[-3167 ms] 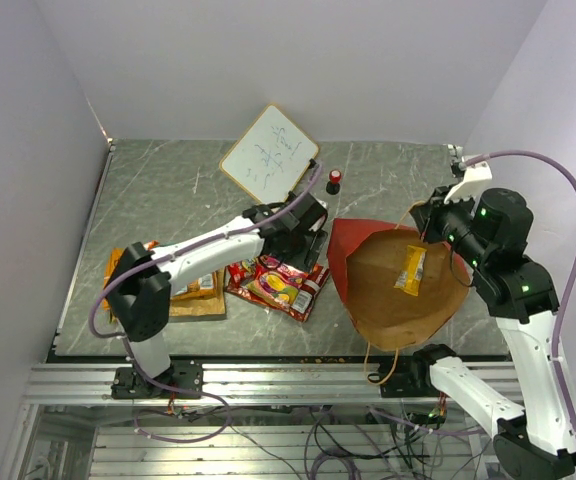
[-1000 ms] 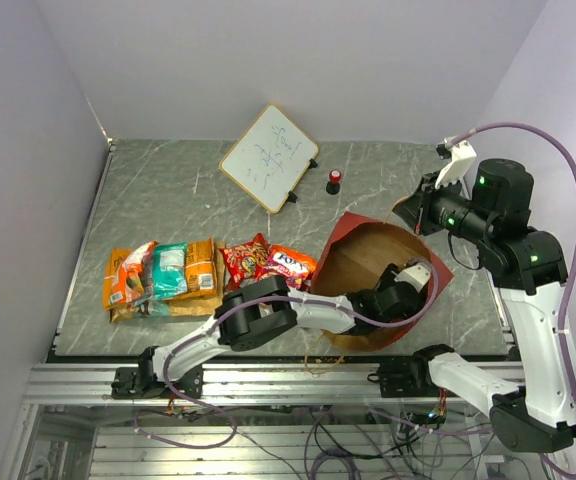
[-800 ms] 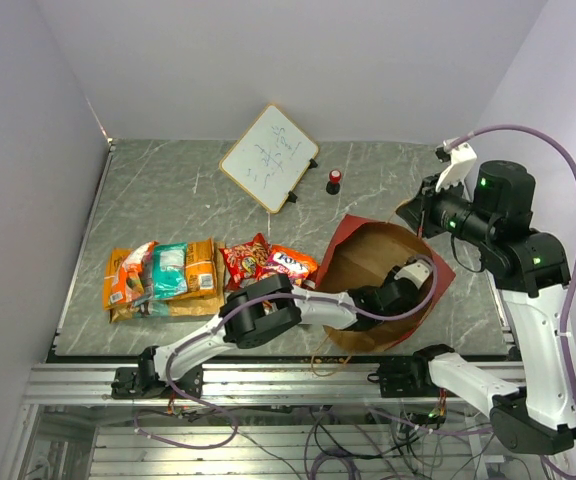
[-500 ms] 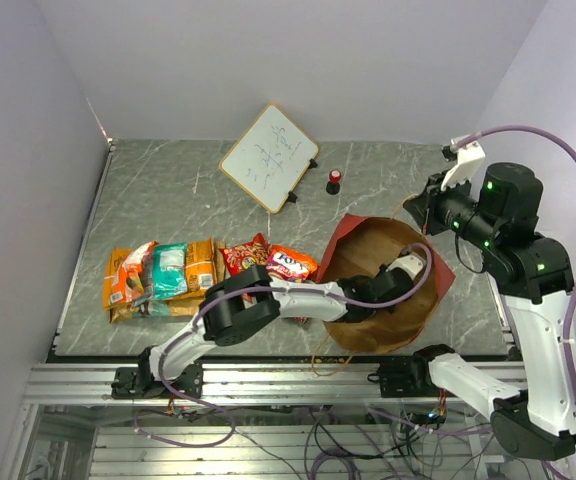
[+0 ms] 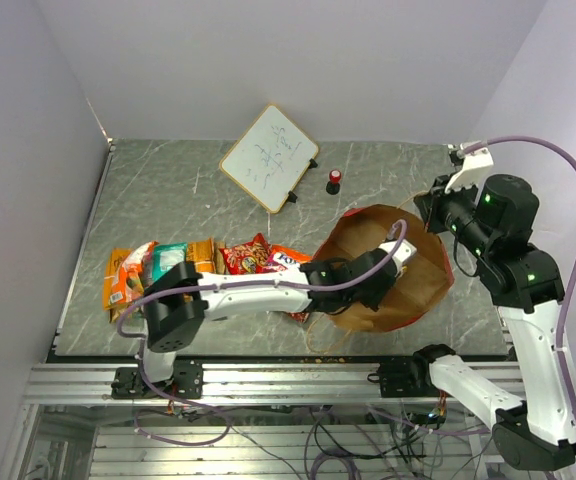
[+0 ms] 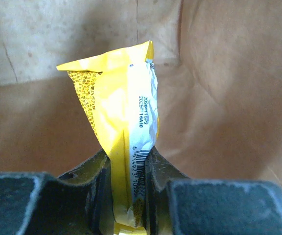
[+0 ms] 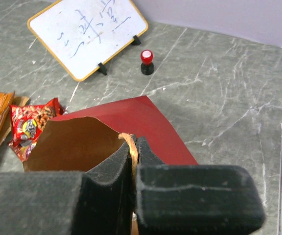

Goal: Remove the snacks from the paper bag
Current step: Take out the snack from the paper bag, then adjust the paper bag at the center of the board.

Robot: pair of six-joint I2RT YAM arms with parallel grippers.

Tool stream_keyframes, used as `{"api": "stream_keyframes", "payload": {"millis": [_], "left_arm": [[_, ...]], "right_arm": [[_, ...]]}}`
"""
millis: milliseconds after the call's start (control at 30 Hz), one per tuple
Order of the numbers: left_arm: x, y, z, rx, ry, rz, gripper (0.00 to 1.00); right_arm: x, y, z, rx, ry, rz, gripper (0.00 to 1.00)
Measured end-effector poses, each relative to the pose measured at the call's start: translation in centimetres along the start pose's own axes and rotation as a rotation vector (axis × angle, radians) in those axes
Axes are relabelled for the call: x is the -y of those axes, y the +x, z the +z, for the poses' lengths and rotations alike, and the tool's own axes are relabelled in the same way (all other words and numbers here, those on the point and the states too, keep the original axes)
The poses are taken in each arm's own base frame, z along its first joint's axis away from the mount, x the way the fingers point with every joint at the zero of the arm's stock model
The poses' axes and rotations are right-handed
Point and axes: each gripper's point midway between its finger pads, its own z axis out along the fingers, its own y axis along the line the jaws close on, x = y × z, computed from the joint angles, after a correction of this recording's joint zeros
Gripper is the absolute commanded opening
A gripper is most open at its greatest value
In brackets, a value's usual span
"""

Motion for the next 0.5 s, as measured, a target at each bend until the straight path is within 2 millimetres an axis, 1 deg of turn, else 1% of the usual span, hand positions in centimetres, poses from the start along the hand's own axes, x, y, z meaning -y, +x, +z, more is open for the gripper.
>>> {"api": "stream_keyframes", "payload": {"millis": [67, 100, 167, 200, 233, 267, 333, 400, 433, 467, 500], "left_arm": [[-0.1, 0.0, -1.7, -0.024, 0.015, 0.006, 0.14], [0.0, -0.2, -2.8, -0.032, 0.028, 0.01, 0.14], [0.4, -1.1, -5.0, -0.025, 0.069, 0.014, 0.14], [0.6, -1.9, -6.4, -0.015, 0.095, 0.018, 0.13], [1.0, -3.0, -8.3, 0.002, 0.132, 0.021, 0.11], [1.2, -3.9, -9.7, 0.024, 0.153, 0.022, 0.08], [1.2, -6.2, -13.4, 0.081, 0.188, 0.021, 0.07], [0.8, -7.9, -16.5, 0.128, 0.198, 0.018, 0.07], [0.4, -8.5, -17.7, 0.144, 0.192, 0.015, 0.07], [-0.4, -9.0, -18.9, 0.158, 0.174, 0.011, 0.07], [-1.6, -9.4, -19.8, 0.169, 0.141, 0.002, 0.07]], "right_arm": [[0.4, -0.3, 0.2, 0.016, 0.022, 0.004, 0.0], [0.6, -0.5, 0.3, 0.025, 0.034, 0.008, 0.0], [0.9, -0.8, 0.5, 0.037, 0.056, 0.019, 0.0], [1.2, -0.9, 0.7, 0.041, 0.074, 0.031, 0.0], [1.5, -0.9, 0.8, 0.043, 0.094, 0.047, 0.0], [1.8, -0.9, 1.0, 0.042, 0.116, 0.067, 0.0], [2.3, -0.7, 1.3, 0.035, 0.154, 0.108, 0.0], [2.8, -0.3, 1.6, 0.023, 0.194, 0.163, 0.0], [3.0, -0.1, 1.7, 0.017, 0.211, 0.188, 0.0], [3.2, 0.1, 1.8, 0.013, 0.229, 0.218, 0.0], [3.3, 0.2, 1.9, 0.011, 0.242, 0.242, 0.0]]}}
